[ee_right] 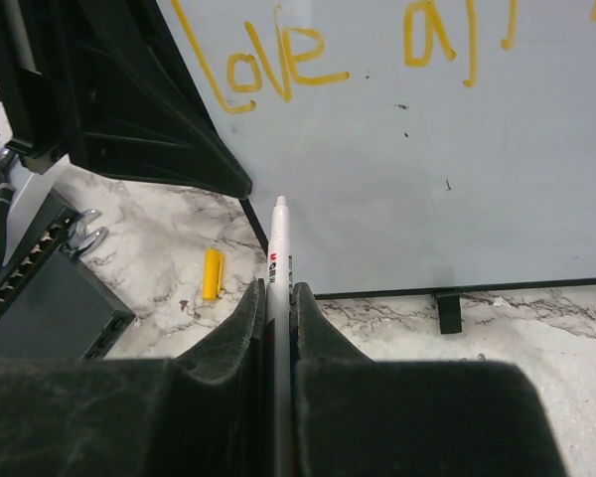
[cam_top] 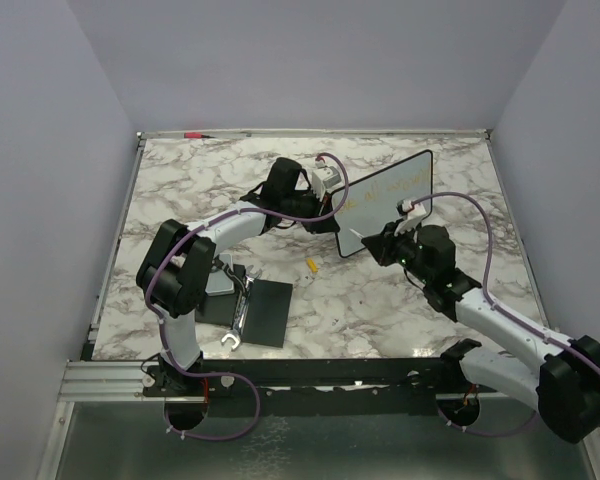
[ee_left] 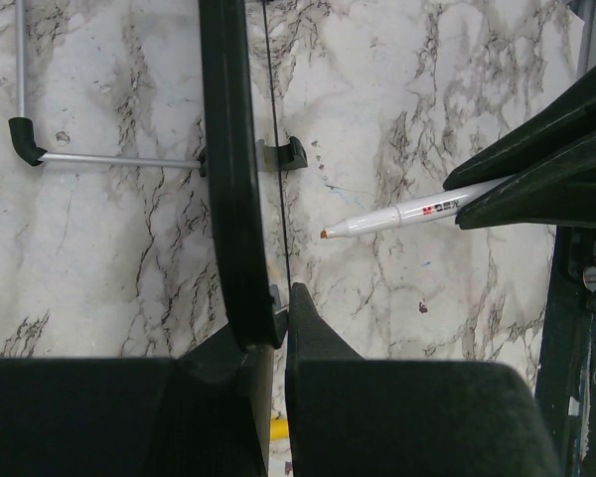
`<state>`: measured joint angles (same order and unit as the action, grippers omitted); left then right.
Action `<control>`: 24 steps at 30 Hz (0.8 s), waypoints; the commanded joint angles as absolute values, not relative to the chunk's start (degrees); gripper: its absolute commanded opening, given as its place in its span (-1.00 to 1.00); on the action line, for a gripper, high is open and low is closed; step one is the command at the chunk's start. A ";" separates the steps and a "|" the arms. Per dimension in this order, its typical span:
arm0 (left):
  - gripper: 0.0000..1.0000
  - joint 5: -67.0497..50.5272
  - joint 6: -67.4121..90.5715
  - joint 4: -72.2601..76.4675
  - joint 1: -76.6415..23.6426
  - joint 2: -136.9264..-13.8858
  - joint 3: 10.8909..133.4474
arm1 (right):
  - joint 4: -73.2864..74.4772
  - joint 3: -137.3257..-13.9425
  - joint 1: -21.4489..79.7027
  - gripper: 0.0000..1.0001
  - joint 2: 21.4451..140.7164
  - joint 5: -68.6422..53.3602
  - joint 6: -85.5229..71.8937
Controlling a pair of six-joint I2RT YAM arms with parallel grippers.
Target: Write a sentence on the whiteboard
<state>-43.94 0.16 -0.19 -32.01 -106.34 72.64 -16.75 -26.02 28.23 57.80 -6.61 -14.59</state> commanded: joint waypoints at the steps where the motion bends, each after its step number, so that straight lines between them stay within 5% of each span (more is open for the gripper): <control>1: -1.00 -43.44 -0.32 -1.39 -32.70 -106.52 73.65 | -20.24 -26.05 29.34 -0.99 59.85 -2.84 -14.49; 24: -1.00 -43.64 -0.37 -1.41 -32.66 -106.35 73.63 | -23.83 -25.84 31.89 -0.99 64.80 2.43 -14.40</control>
<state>-43.94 0.16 -0.16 -32.01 -106.34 72.66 -22.70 -26.02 31.24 63.81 -1.08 -14.96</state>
